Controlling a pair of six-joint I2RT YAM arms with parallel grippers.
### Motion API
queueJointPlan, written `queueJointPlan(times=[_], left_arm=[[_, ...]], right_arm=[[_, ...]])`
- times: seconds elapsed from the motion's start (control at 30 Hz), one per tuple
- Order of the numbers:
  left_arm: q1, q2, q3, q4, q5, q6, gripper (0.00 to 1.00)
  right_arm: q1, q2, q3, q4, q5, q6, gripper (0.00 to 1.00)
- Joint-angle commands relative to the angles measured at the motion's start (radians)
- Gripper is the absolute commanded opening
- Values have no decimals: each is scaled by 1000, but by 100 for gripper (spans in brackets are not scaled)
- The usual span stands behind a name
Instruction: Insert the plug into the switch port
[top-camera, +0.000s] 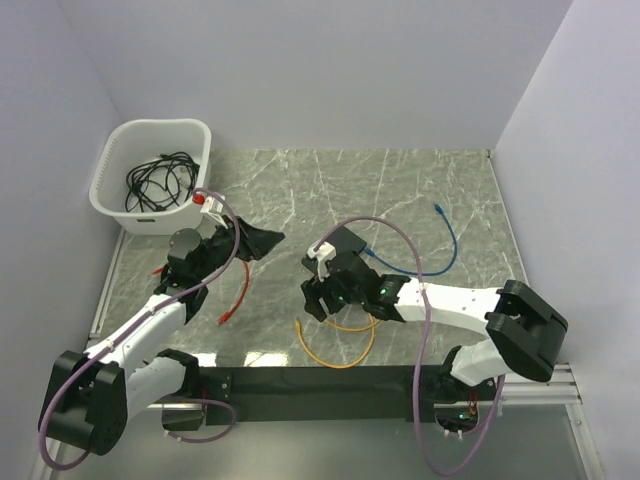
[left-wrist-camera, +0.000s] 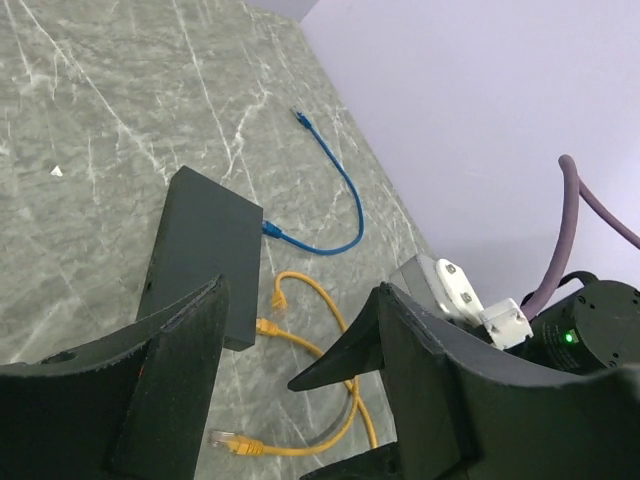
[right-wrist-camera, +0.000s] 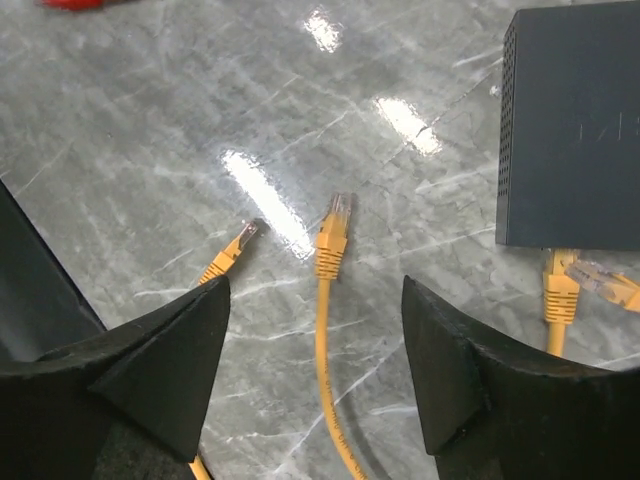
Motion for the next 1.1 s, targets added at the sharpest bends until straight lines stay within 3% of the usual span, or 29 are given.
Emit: queueJointPlan(times=[0.0,0.6,0.7,0.73,0.83,1.07], left_arm=[[9,-17,-4,9,1,22,66],[23,-17,-12,-3,4,34,65],[23,-17,-17,2,8,36,65],[23,-17,-18,2,10,36,65],[23,-23,-26,12,13,34,64],[0,-92,-86,78,21,-119,57]], right_arm=[[7,21,19,-6,37,25,74],[18,194,84,-23,-15,32,39],[24,211,75,0,-47,28,27],[24,211,67,14,-58,28,18],[24,153,24,78,-79,28,0],[23,-160,-86,211,-92,16,0]])
